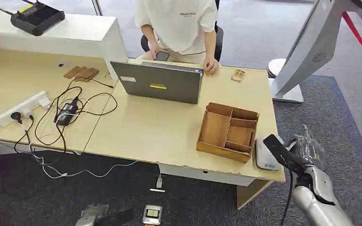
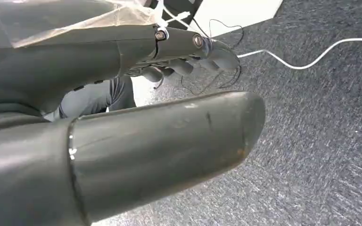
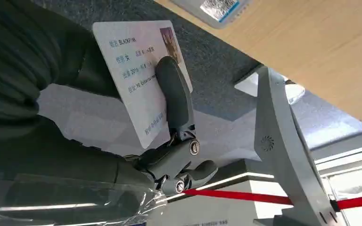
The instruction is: Pass the card to the sensor for recognition and then transmit it.
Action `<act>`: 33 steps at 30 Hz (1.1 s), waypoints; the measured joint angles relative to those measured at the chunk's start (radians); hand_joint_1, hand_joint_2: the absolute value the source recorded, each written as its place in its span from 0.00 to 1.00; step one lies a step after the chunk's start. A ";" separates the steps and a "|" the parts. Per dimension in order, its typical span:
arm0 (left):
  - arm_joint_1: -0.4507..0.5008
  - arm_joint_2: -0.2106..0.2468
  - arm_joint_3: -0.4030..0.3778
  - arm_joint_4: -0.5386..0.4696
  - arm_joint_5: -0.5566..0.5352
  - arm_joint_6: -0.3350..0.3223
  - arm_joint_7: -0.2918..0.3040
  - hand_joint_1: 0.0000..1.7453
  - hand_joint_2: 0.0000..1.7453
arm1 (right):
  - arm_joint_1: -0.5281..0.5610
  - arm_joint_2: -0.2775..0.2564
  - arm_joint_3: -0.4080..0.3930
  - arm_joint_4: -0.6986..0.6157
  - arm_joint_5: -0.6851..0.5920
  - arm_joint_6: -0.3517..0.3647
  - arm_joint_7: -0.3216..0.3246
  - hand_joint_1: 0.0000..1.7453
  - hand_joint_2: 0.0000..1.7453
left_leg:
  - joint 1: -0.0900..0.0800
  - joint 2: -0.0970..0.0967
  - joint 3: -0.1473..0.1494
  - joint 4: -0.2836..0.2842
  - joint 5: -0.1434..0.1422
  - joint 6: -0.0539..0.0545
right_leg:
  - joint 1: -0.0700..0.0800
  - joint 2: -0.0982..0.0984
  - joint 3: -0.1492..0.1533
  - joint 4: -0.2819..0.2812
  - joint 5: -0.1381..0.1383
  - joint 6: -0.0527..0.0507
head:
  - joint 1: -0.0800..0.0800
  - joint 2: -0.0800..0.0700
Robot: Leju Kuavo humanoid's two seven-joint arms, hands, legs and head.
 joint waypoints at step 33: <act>-0.040 -0.007 -0.004 -0.002 -0.035 -0.033 -0.022 0.00 0.00 | 0.048 0.024 -0.025 0.011 0.007 -0.010 0.005 1.00 1.00 | 0.000 0.000 0.000 0.000 0.000 0.000 | 0.000 0.000 0.000 0.000 0.000 0.000 | 0.000 0.000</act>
